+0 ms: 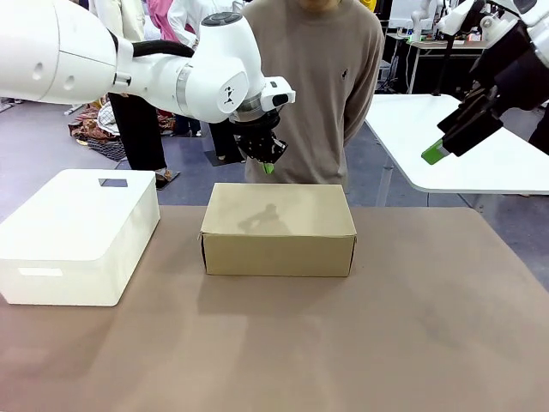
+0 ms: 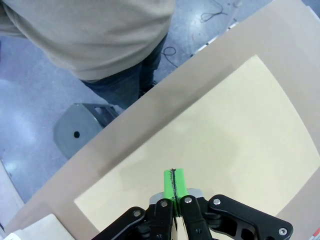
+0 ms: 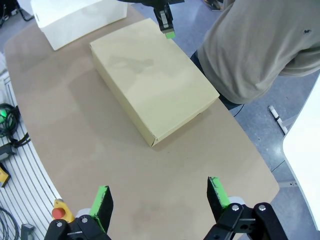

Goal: Pack the shoes into the box.
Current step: Press down on the lid of the Shoes Box.

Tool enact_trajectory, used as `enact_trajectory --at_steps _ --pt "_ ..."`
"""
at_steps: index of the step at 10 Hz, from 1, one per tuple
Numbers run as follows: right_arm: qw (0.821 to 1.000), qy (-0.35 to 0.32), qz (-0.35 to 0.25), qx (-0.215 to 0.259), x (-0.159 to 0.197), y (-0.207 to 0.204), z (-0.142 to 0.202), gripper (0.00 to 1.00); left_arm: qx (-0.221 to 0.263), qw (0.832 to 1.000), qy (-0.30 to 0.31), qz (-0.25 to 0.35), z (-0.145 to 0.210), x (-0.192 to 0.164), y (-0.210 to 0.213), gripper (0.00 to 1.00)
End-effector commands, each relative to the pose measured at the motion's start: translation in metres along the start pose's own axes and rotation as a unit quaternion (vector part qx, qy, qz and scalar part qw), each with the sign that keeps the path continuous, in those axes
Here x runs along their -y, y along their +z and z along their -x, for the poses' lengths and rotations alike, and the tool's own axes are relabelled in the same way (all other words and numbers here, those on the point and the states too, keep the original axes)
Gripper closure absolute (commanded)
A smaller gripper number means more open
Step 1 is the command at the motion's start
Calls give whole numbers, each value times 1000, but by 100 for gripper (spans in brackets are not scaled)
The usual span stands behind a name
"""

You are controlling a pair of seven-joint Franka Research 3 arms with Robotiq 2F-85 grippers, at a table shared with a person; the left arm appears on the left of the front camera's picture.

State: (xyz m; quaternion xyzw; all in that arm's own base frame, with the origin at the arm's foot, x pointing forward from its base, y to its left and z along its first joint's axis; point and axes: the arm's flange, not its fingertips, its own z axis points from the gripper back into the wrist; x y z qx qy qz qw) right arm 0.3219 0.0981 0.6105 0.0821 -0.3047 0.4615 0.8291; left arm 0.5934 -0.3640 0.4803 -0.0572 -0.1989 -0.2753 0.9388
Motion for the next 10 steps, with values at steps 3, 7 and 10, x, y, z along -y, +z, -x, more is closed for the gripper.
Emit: enact_trajectory --at_steps 3,7,10 --pt "1000 -8 7 -2 1 0 -4 0 0 1000 0 0 0 0 0 100" --pt "1000 -8 7 -2 1 0 -4 0 -13 1000 -20 -7 67 33 55 100" --pt "1000 -8 7 -2 1 0 -4 0 -18 999 -20 -29 124 45 87 100"
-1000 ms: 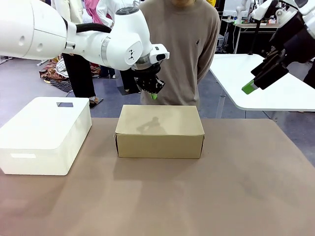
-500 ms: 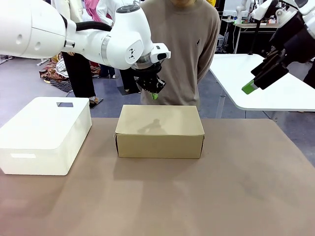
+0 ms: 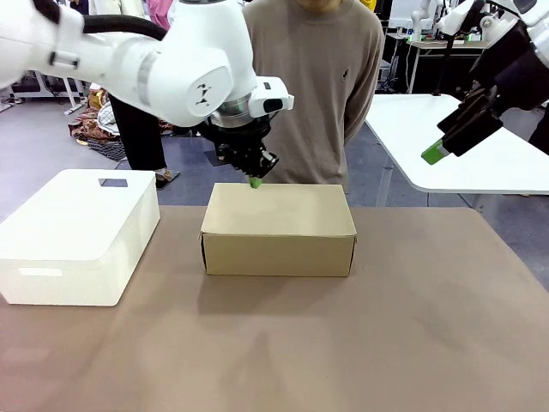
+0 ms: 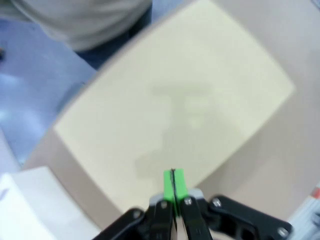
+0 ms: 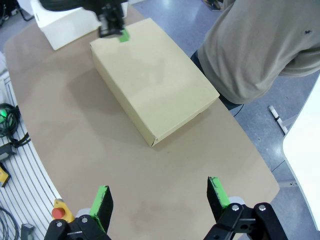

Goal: Pack the shoes into the box.
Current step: Press down on the lid of the Shoes Box.

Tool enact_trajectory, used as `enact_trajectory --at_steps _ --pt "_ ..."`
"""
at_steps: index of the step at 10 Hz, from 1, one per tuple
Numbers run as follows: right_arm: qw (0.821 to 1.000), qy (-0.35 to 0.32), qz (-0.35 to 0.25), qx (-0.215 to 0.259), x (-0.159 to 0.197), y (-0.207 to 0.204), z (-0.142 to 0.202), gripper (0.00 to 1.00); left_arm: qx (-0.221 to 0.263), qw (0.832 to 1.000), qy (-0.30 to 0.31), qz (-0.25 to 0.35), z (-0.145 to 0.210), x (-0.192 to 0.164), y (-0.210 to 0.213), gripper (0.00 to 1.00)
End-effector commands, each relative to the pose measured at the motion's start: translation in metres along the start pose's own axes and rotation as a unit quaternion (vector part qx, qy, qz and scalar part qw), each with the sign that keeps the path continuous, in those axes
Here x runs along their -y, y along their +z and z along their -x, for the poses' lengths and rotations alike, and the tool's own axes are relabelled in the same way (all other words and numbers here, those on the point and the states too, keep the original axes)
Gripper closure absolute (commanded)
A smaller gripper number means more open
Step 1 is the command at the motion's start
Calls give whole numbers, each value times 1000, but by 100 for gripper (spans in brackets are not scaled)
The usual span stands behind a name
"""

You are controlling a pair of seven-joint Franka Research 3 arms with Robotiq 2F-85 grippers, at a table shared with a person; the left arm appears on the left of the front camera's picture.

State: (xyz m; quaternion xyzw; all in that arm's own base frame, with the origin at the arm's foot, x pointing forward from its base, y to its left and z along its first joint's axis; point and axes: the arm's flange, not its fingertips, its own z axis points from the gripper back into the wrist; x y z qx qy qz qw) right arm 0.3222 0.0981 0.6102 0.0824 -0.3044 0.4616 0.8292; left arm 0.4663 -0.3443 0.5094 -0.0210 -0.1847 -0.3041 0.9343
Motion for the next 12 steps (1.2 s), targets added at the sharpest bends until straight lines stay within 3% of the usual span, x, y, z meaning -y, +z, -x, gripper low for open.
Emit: enact_trajectory --at_steps 1,2,7,10,12 --pt "1000 -8 7 -2 1 0 -4 0 16 1000 13 5 50 -9 23 100" --pt "1000 -8 7 -2 1 0 -4 0 29 999 12 20 70 -13 34 94" --pt "1000 -8 7 -2 1 0 -4 0 5 997 -48 57 130 -30 99 0" --pt "1000 -8 7 -2 1 0 -4 0 -11 995 -81 58 135 -25 133 0" --pt "1000 -8 7 -2 1 0 -4 0 17 994 -93 58 139 -22 142 0"
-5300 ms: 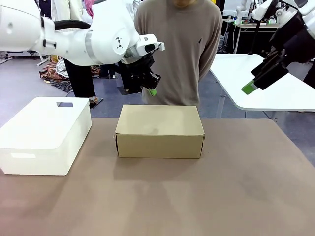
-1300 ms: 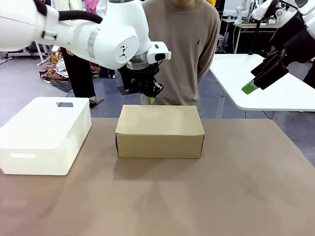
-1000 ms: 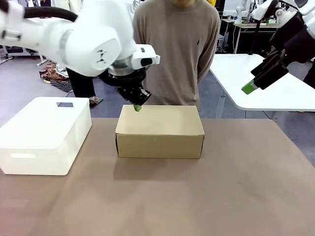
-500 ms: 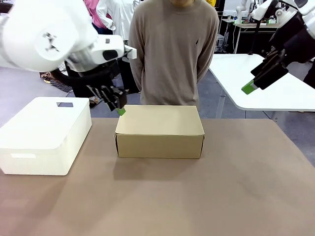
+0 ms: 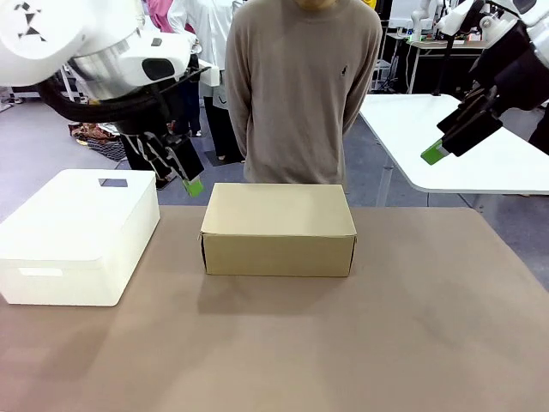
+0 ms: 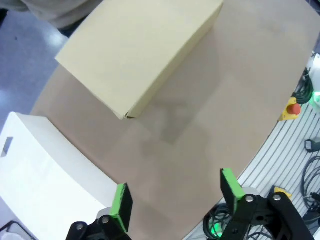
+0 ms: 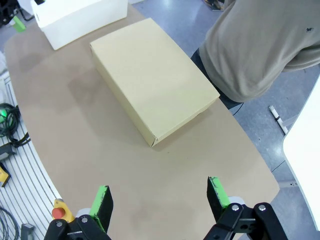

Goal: Pack the shoes into the box.
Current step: Press down on the lid of the Shoes Box.

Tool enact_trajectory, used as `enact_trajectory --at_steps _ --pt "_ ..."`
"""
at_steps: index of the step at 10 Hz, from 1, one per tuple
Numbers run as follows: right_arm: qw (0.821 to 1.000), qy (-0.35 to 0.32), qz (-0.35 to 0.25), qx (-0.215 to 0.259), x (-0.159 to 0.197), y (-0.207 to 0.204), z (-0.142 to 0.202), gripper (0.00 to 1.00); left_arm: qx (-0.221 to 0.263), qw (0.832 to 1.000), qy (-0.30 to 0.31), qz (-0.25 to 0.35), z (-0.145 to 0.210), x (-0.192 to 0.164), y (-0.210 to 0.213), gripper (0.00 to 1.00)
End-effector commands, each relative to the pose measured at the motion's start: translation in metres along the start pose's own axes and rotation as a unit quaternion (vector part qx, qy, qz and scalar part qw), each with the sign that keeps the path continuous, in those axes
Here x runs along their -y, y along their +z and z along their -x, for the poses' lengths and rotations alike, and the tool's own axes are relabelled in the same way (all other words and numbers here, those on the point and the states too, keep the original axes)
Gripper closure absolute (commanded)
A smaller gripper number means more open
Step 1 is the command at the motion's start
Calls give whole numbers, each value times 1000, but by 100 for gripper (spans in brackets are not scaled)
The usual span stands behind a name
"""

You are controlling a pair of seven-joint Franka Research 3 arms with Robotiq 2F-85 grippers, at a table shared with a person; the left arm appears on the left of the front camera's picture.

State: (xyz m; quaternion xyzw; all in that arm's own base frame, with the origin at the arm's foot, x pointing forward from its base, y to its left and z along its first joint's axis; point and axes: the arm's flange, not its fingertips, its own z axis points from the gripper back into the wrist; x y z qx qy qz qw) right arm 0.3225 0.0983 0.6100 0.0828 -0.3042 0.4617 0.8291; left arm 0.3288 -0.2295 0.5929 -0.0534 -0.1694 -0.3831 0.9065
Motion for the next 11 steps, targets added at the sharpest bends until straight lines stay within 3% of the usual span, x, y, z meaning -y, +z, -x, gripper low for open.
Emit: enact_trajectory --at_steps 1,4,7,8,11 --pt "1000 -8 8 -2 1 1 -4 0 30 999 -22 6 5 -3 2 0" --pt "1000 -8 8 -2 1 1 -4 0 44 998 -48 -2 12 -13 10 0" --pt "1000 -8 8 -2 1 1 -4 0 68 997 -10 -44 11 -29 14 0" --pt "1000 -8 8 -2 1 1 -4 0 47 998 -30 -14 4 -18 17 0" --pt "1000 -8 8 -2 1 1 -4 0 47 998 -30 -14 4 -18 17 0"
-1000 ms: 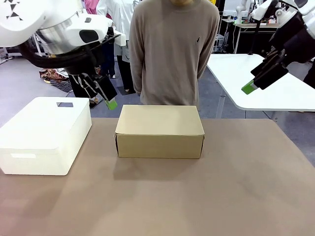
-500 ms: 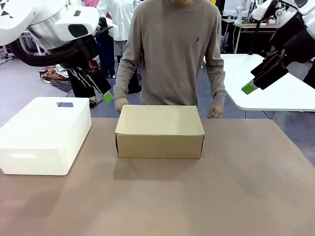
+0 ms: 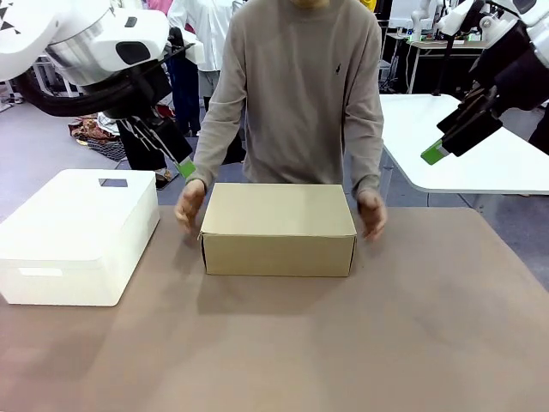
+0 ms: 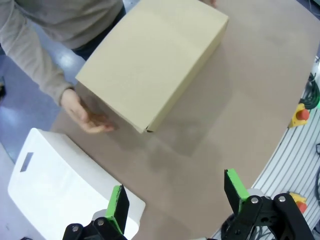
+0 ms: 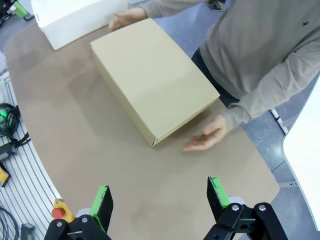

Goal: Pack the shoes into the box.
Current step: Press down on the lid of the Shoes Box.

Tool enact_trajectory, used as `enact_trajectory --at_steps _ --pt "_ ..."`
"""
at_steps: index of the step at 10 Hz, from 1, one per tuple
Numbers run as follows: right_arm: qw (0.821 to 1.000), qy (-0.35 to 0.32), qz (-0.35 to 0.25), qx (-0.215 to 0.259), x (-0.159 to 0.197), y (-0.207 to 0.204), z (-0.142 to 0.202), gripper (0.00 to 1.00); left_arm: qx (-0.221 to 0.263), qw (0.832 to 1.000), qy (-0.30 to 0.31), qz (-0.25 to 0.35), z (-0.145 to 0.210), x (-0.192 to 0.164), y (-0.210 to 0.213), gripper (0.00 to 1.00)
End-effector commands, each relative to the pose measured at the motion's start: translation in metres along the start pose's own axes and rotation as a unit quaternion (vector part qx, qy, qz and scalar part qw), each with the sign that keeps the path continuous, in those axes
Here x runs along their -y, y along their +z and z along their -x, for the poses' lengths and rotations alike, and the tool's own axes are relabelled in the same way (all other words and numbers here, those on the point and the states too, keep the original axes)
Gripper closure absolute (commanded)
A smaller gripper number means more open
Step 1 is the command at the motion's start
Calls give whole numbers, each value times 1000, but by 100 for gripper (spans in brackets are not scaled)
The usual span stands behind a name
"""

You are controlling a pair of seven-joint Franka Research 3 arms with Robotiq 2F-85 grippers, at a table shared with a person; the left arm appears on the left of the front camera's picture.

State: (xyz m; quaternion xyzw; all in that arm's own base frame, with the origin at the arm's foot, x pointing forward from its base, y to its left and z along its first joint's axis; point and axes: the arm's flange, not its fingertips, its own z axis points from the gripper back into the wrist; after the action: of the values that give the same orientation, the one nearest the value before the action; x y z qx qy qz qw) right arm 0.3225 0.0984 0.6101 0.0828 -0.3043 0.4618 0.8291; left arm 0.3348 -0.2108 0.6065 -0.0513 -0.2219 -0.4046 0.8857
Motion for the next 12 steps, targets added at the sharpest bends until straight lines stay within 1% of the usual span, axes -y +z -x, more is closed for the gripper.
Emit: enact_trajectory --at_steps 1,12 --pt "1000 -8 8 -2 1 1 -3 0 -2 1000 1 3 0 0 1 0" --pt "1000 -8 8 -2 1 1 -3 0 -2 1000 1 3 0 0 1 0"
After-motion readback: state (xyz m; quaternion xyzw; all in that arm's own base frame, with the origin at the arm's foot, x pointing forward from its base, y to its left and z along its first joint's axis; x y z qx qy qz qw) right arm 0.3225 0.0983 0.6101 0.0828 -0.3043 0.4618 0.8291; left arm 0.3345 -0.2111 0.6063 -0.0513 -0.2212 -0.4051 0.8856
